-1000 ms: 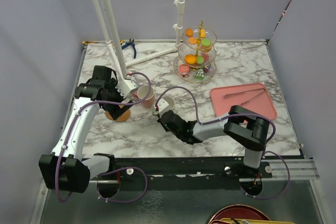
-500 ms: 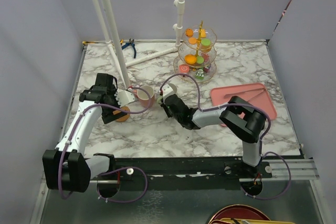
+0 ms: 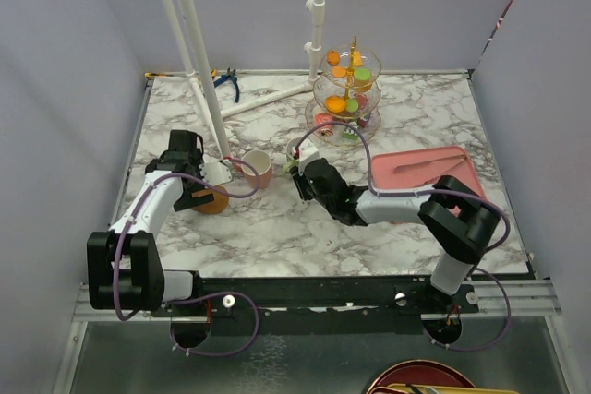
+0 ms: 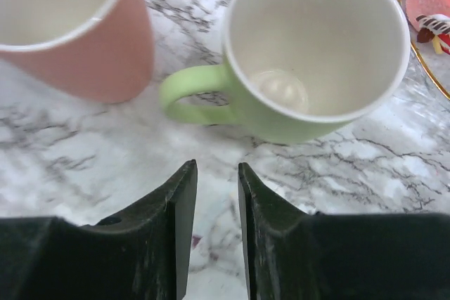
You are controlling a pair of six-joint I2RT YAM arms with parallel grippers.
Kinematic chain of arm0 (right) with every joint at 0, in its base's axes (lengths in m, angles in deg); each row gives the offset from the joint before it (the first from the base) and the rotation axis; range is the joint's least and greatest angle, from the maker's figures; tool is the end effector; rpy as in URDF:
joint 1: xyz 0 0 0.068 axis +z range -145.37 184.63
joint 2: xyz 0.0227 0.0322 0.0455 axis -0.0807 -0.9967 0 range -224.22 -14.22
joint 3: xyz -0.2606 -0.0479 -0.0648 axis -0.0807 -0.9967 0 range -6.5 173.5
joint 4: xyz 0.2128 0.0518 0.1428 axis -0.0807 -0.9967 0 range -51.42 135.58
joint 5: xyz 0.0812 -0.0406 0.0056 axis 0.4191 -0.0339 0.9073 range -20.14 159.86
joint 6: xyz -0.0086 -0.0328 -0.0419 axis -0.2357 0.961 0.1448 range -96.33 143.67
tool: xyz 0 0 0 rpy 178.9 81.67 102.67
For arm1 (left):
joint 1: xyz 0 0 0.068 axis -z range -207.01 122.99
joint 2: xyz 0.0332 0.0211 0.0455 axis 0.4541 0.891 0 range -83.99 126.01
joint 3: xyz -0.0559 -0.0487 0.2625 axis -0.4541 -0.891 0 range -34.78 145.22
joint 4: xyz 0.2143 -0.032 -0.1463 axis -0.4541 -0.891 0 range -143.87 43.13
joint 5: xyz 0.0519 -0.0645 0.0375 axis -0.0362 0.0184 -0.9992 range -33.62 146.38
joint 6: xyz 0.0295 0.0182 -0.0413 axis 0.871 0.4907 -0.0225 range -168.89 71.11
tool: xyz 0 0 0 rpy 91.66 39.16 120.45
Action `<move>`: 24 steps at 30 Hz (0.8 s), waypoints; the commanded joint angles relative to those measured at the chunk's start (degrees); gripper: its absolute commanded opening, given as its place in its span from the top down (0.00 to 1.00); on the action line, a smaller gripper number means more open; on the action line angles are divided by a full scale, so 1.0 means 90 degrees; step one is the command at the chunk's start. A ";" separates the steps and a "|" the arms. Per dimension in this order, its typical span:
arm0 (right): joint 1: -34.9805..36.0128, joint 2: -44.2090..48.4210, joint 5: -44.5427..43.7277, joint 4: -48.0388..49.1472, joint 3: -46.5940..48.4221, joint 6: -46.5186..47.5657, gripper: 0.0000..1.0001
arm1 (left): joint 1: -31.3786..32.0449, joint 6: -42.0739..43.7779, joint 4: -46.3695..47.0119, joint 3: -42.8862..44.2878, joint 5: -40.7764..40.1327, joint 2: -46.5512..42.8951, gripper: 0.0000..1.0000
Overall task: Serve the afternoon tea
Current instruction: Move the cup to the center of the board, then move the coaster to the center of the board.
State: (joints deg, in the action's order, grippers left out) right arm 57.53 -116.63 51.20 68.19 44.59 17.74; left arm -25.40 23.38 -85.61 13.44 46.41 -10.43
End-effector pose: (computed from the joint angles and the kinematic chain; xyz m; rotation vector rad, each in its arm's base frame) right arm 0.2330 0.2893 0.1657 -0.6332 1.9572 0.3028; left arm 0.2401 -0.0006 0.2180 1.6466 2.2842 0.5754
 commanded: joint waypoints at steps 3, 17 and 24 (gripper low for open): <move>0.0683 0.1085 -0.0047 -0.0049 -0.0580 -0.0278 0.65 | 0.0133 0.0097 0.0581 -0.0052 0.0089 0.0464 0.03; 0.1089 0.2593 -0.0542 -0.0582 -0.1792 -0.1113 0.66 | 0.0949 -0.0158 0.1330 -0.1192 -0.0156 0.0957 0.09; 0.1094 0.2815 -0.0747 -0.0847 -0.1919 -0.1263 0.66 | 0.1870 -0.0939 0.0859 -0.1306 0.0580 0.0855 0.17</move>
State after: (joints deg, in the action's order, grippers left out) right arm 66.93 -93.02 47.29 63.32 28.78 8.08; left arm -12.55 21.08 -73.99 4.07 42.47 -2.84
